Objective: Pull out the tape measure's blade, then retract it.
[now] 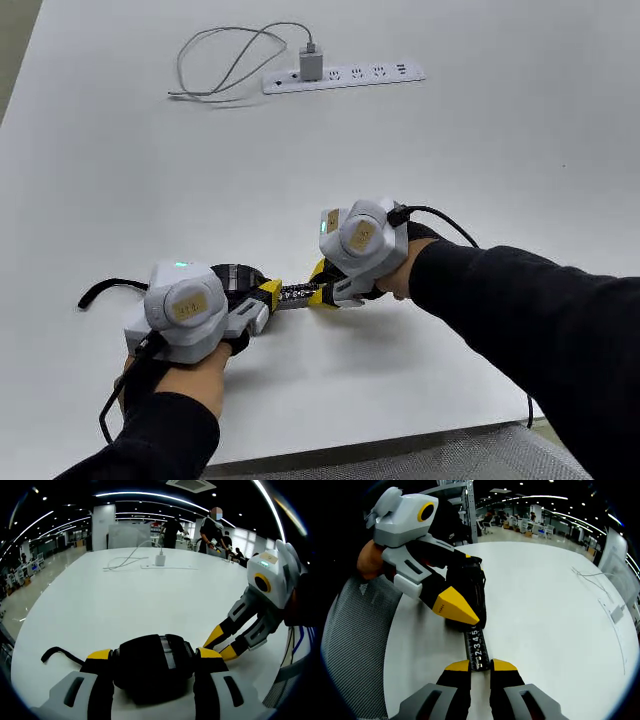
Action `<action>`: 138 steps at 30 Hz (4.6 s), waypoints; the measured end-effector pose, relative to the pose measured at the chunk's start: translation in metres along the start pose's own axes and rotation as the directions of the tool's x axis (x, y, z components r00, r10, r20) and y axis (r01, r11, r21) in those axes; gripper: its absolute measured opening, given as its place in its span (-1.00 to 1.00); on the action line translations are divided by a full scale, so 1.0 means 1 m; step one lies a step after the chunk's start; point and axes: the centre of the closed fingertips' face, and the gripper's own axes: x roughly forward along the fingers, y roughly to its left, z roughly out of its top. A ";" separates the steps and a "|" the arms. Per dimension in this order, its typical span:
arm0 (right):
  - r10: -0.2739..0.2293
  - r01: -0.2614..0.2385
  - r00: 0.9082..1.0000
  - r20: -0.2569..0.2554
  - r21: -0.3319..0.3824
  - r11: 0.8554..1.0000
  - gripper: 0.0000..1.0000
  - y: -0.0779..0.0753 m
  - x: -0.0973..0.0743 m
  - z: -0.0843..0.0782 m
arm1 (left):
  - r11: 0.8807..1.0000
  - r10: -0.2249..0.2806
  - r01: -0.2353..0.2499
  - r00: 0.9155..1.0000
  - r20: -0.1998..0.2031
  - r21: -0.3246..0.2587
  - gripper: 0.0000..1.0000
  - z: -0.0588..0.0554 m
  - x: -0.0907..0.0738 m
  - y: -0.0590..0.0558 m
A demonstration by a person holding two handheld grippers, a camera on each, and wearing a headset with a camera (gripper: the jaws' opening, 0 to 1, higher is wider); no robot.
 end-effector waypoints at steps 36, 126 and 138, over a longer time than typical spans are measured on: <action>0.011 -0.011 1.000 0.009 -0.027 1.000 -0.80 0.002 0.009 0.011 | 1.000 0.000 0.000 1.000 -0.012 -0.013 0.20 -0.001 0.000 0.000; 0.017 -0.016 0.999 0.031 -0.043 0.999 -0.69 0.009 0.025 0.032 | 0.999 -0.018 0.018 1.000 0.007 0.028 0.22 0.002 -0.004 -0.001; -0.015 0.016 0.999 0.039 -0.041 0.999 -0.67 0.003 0.011 0.032 | 0.999 0.027 -0.027 0.999 0.022 -0.023 0.20 0.005 -0.003 0.001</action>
